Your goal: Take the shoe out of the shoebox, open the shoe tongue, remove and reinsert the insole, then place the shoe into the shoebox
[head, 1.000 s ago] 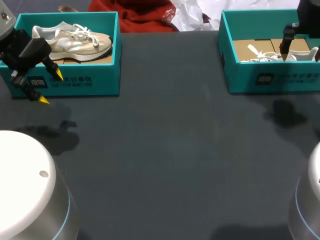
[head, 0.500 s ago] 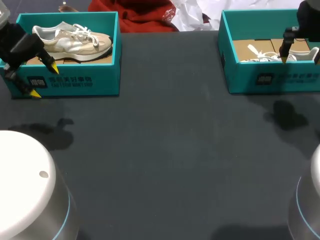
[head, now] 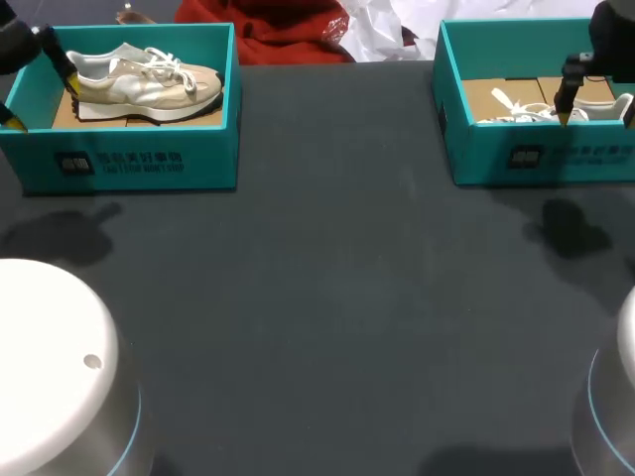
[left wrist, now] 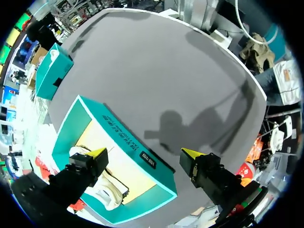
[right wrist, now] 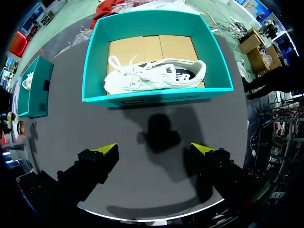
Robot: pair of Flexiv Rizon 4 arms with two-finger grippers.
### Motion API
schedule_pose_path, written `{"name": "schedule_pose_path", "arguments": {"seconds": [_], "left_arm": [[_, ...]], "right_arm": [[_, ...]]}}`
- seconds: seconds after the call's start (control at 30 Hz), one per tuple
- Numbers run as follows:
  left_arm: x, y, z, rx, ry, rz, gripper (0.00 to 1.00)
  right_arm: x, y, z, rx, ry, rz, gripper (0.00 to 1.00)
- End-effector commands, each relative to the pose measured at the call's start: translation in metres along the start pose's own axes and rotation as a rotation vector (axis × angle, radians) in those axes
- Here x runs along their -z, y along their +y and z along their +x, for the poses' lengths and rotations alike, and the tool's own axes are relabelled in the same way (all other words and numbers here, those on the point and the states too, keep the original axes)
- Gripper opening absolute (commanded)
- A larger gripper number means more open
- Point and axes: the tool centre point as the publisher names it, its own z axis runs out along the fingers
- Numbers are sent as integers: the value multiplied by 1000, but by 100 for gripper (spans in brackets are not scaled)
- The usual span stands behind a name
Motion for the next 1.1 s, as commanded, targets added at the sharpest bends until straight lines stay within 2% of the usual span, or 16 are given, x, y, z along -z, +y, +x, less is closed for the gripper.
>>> {"name": "schedule_pose_path", "arguments": {"seconds": [0.03,0.07,0.13,0.2,0.23,0.3,0.47,0.57,0.6,1.0,1.03,1.1], "left_arm": [[-6,-19,7,-91,-8,-79,100],[-9,-22,11,-154,-20,-88,100],[-10,-12,12,-226,-31,-102,100],[-8,13,9,-288,-4,-121,100],[-6,20,9,-320,6,-117,100],[-2,39,7,-387,16,-182,100],[10,84,-7,-517,24,-152,100],[22,111,-20,-591,25,-86,100],[24,124,-27,-555,39,-73,100],[24,124,-27,-555,39,-73,100],[21,131,-33,-572,40,-115,100],[16,148,-43,-617,12,-93,100]], "right_arm": [[0,-1,0,0,0,-2,100],[0,-1,0,0,0,-2,100],[0,-1,0,0,0,-2,100],[0,-1,0,0,0,-2,100],[0,-1,0,0,0,-2,100],[0,-1,0,0,0,-2,100],[0,-1,0,0,0,-2,100],[0,-1,0,0,0,-2,100],[0,-1,0,0,0,-2,100],[0,-1,0,0,0,-2,100],[0,-1,0,0,0,-2,100],[0,-1,0,0,0,-2,100]]}}
